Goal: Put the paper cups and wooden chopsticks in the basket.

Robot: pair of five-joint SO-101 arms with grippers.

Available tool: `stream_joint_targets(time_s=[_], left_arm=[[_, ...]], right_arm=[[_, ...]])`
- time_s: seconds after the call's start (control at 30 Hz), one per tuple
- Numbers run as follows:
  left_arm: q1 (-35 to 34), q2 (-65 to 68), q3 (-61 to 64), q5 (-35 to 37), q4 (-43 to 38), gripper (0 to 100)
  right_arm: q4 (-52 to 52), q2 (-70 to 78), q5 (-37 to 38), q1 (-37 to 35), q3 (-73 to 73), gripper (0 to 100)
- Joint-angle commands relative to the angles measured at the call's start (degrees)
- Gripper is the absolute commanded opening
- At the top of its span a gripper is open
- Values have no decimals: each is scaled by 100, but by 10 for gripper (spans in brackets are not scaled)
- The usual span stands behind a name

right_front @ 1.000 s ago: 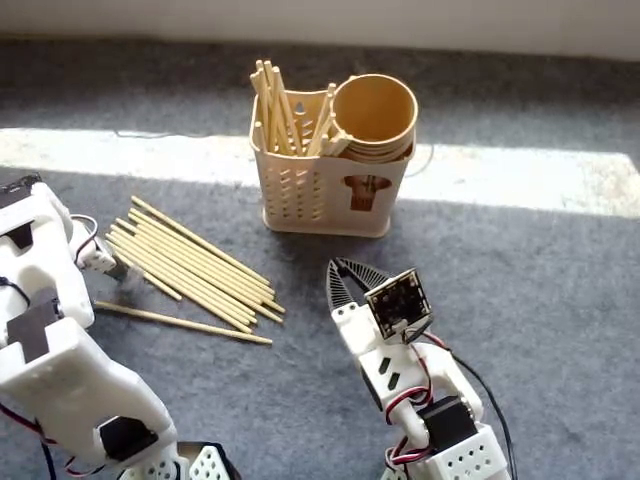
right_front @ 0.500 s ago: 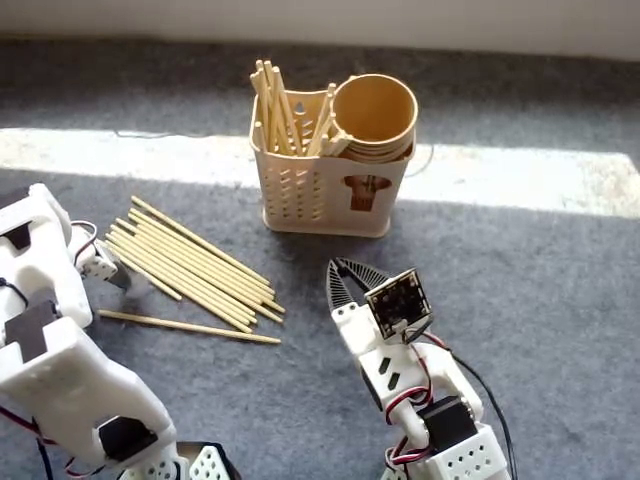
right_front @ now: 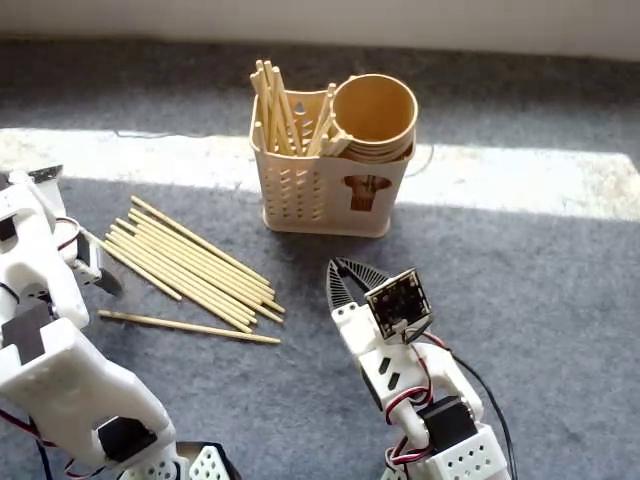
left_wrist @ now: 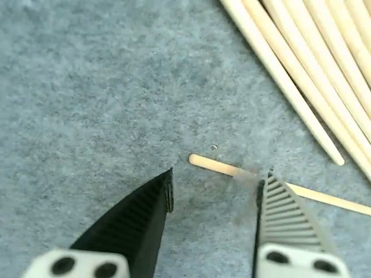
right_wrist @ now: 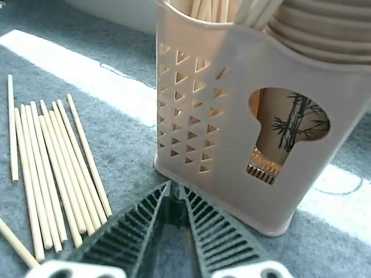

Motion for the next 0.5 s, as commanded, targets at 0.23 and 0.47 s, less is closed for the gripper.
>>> stream_joint_targets(time_s=[0.23,0.47], left_arm=[[295,-1473,374,-2119,53,234],[1191,-3055,2273,-2857,-1099,234]], right_arm=[[13,-48,-9,-31,523,5],[13,-48,-9,-13,523,5]])
